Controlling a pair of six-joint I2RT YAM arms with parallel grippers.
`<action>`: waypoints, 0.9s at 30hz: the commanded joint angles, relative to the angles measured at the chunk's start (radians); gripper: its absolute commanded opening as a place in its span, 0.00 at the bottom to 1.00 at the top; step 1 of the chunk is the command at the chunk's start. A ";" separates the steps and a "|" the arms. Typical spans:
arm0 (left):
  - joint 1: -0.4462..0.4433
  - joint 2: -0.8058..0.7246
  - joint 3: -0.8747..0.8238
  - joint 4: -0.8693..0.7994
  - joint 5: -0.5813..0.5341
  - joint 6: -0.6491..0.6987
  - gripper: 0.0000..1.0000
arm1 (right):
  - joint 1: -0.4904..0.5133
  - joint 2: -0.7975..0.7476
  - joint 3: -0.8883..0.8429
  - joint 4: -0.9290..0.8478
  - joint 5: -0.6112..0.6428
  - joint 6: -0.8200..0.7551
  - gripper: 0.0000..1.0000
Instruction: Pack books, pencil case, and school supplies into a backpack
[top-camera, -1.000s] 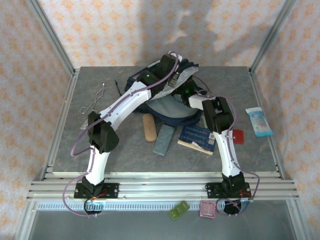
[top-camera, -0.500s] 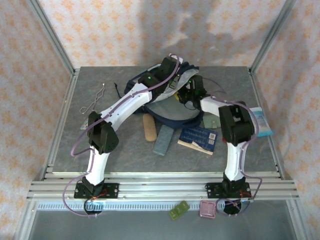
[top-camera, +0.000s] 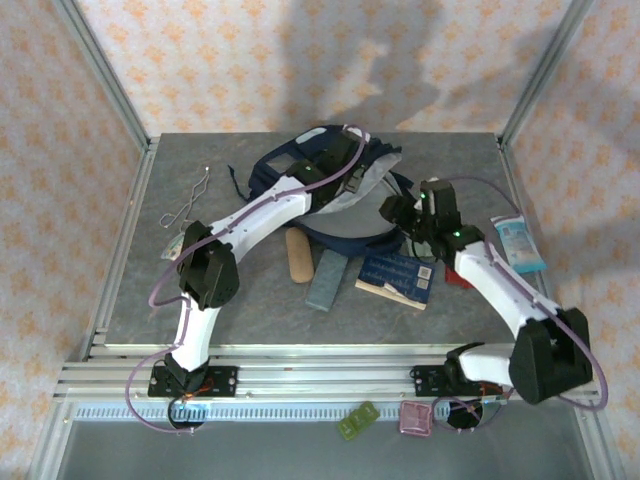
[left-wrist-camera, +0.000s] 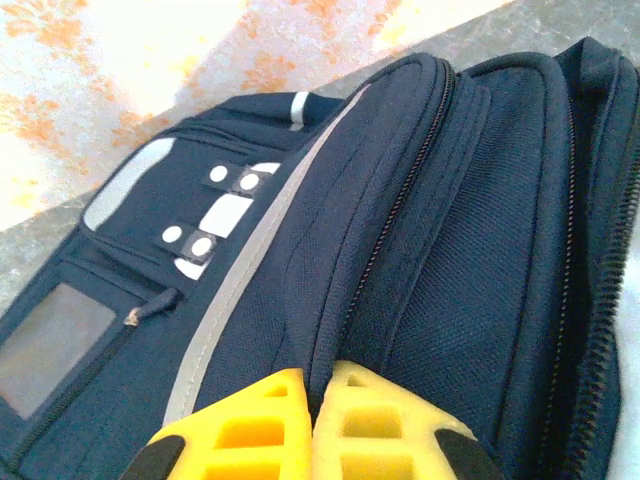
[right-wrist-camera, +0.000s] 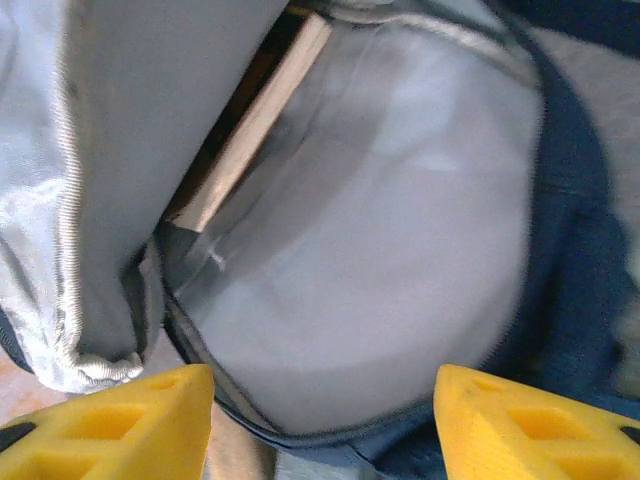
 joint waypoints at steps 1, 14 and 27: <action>-0.007 0.060 0.046 0.088 -0.075 -0.057 0.00 | -0.006 -0.029 -0.055 -0.147 0.076 -0.040 0.58; -0.007 0.326 0.456 -0.017 -0.181 -0.093 0.02 | -0.007 -0.031 -0.185 -0.132 0.044 -0.013 0.55; -0.069 -0.134 -0.239 0.109 0.185 -0.191 0.66 | -0.050 -0.090 -0.275 -0.177 0.139 0.060 0.61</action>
